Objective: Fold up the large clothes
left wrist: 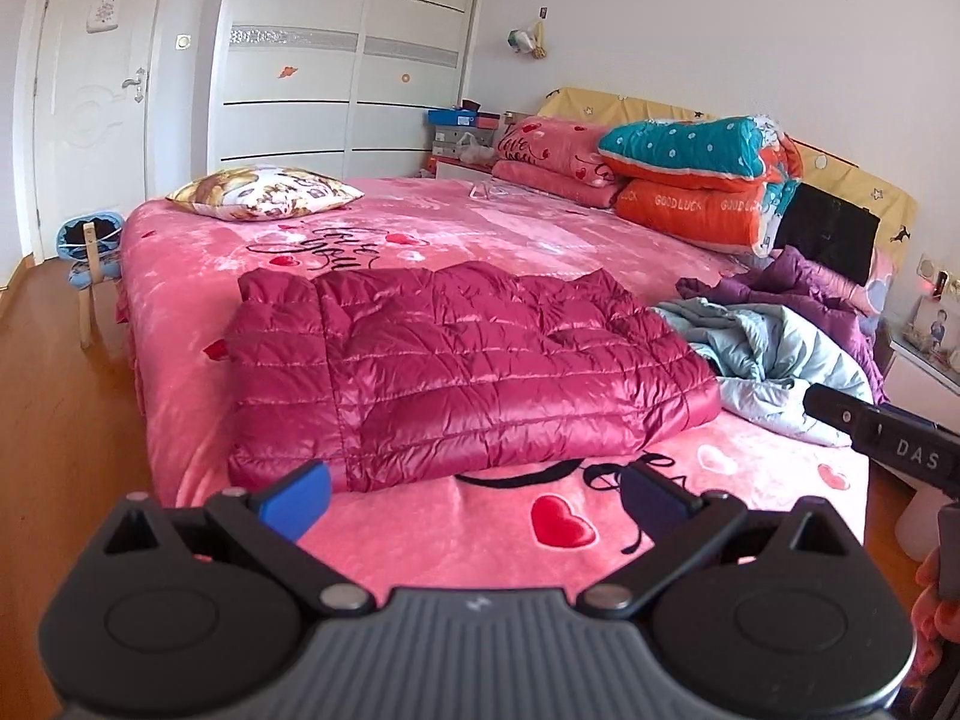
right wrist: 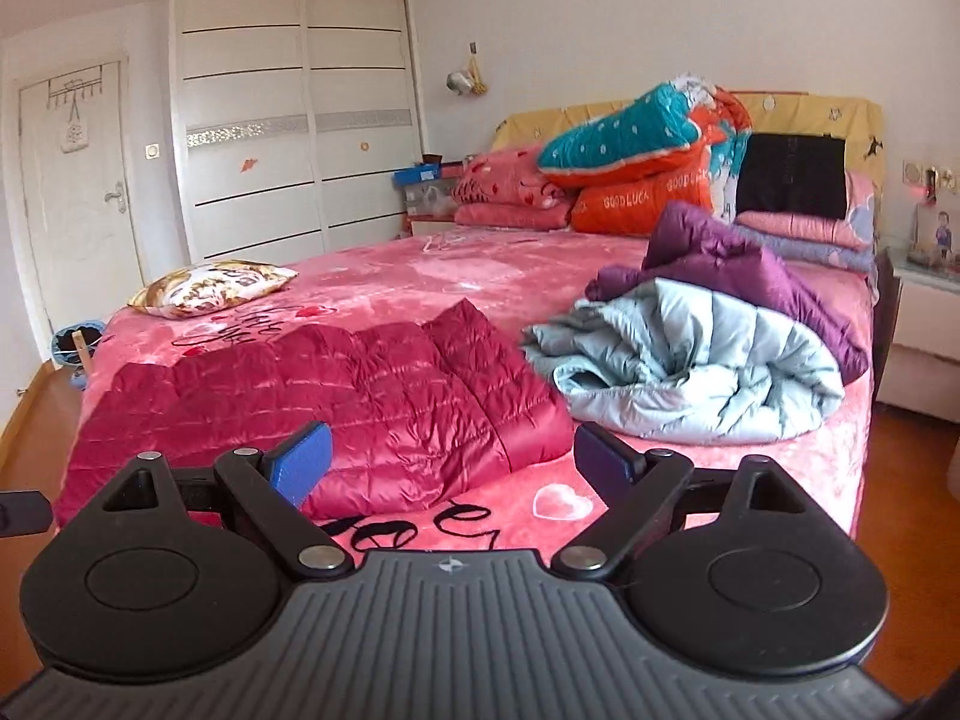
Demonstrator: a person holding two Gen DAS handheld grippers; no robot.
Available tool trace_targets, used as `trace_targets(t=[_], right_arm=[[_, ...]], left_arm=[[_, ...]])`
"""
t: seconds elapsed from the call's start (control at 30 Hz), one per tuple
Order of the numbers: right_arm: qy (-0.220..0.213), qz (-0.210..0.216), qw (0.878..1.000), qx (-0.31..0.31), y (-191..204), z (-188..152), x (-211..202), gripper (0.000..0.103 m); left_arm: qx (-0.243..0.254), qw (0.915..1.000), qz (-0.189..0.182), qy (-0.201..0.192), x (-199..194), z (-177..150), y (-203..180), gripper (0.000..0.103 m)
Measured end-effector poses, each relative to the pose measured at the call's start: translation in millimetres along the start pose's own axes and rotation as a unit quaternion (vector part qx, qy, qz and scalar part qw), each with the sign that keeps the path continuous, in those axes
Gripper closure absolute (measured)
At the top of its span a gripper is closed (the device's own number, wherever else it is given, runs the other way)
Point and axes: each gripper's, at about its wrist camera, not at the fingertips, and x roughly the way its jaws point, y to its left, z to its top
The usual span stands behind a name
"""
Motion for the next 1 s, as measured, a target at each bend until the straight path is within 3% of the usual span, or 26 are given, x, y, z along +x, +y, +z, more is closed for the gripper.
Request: trace_targets(t=[0.57, 1.0], right_arm=[[-0.023, 0.038, 0.999, -0.021, 31.4, 32.1, -71.1, 0.000], [-0.033, 0.044, 0.998, -0.021, 32.4, 39.3, -85.6, 0.000]], left_arm=[[0.012, 0.9985, 0.037, -0.038, -58.4, 14.5, -12.0, 0.001], [0.016, 0.9975, 0.050, -0.048, -68.8, 16.0, -15.8, 0.001]])
